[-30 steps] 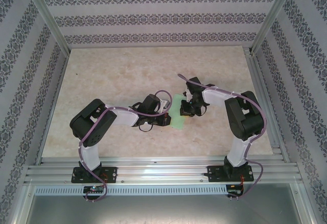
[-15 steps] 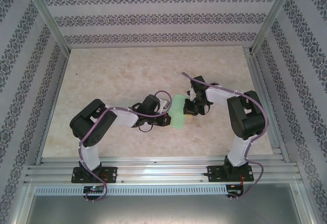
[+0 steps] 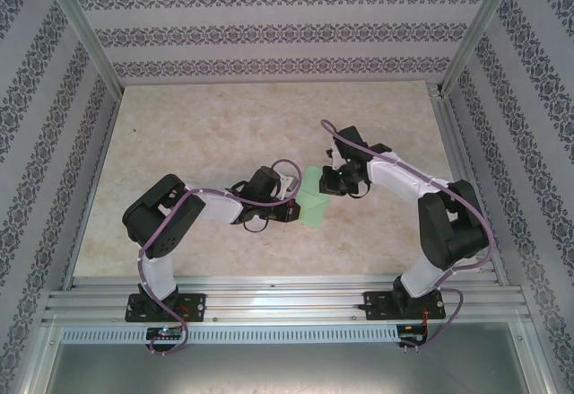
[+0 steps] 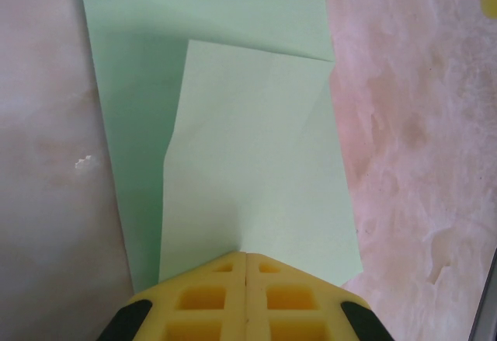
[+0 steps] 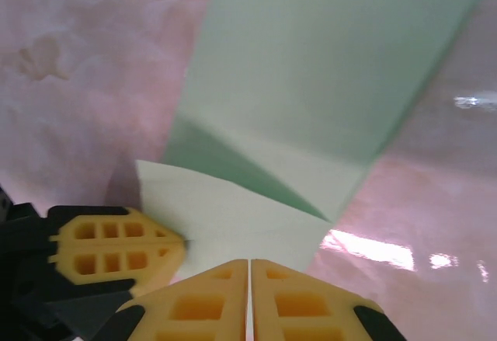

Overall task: Fold a paper plane with a square sheet of paper (fold left side to right side)
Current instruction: Fold the triangle a second time at the center of the table.

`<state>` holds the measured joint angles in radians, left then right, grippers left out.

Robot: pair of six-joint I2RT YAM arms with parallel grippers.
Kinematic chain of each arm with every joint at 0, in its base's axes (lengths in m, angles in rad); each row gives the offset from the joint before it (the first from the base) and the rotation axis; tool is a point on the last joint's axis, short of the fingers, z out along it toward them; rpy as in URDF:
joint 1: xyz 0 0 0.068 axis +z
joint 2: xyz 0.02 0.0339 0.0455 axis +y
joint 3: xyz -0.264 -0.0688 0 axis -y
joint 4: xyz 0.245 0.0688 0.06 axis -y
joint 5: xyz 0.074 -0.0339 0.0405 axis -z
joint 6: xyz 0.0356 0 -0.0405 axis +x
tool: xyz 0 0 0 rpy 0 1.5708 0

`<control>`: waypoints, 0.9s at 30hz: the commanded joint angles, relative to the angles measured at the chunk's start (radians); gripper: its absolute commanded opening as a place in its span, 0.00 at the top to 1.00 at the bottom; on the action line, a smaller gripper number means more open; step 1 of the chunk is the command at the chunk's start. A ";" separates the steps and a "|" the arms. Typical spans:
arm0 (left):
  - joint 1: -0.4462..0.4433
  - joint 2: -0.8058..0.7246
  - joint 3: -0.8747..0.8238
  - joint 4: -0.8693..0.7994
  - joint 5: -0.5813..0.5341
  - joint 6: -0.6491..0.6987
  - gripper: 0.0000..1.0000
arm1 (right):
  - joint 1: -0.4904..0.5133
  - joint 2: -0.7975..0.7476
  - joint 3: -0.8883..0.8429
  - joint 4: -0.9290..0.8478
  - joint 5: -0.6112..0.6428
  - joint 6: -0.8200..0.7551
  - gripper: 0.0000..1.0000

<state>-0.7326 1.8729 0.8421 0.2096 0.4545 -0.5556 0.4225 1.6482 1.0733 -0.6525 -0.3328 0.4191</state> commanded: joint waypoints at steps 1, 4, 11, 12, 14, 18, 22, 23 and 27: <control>-0.010 0.057 -0.048 -0.135 -0.064 -0.001 0.98 | 0.056 0.060 -0.026 0.100 -0.054 0.080 0.90; -0.011 0.055 -0.046 -0.138 -0.062 0.000 0.98 | 0.076 0.120 -0.016 0.123 -0.048 0.091 0.90; -0.011 0.036 -0.052 -0.141 -0.062 0.000 0.98 | 0.075 0.214 0.002 0.080 0.022 0.064 0.90; -0.011 0.029 -0.055 -0.146 -0.062 0.003 0.97 | 0.075 0.225 0.004 0.069 0.034 0.058 0.90; -0.010 0.016 -0.061 -0.154 -0.063 0.007 0.97 | 0.075 0.245 0.009 0.044 0.058 0.048 0.90; -0.003 -0.019 -0.085 -0.192 -0.092 0.025 0.97 | 0.073 0.271 0.015 0.010 0.092 0.032 0.90; 0.017 -0.048 -0.127 -0.196 -0.105 0.028 0.97 | 0.070 0.286 0.015 -0.004 0.113 0.022 0.90; 0.024 -0.054 -0.139 -0.191 -0.102 0.027 0.97 | 0.068 0.289 0.016 -0.005 0.113 0.020 0.90; 0.033 -0.083 -0.176 -0.200 -0.110 0.033 0.97 | 0.061 0.299 0.015 -0.009 0.115 0.014 0.90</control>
<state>-0.7200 1.7847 0.7399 0.2100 0.4034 -0.5507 0.5014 1.8767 1.1175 -0.6132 -0.3500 0.4572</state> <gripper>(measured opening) 0.036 0.103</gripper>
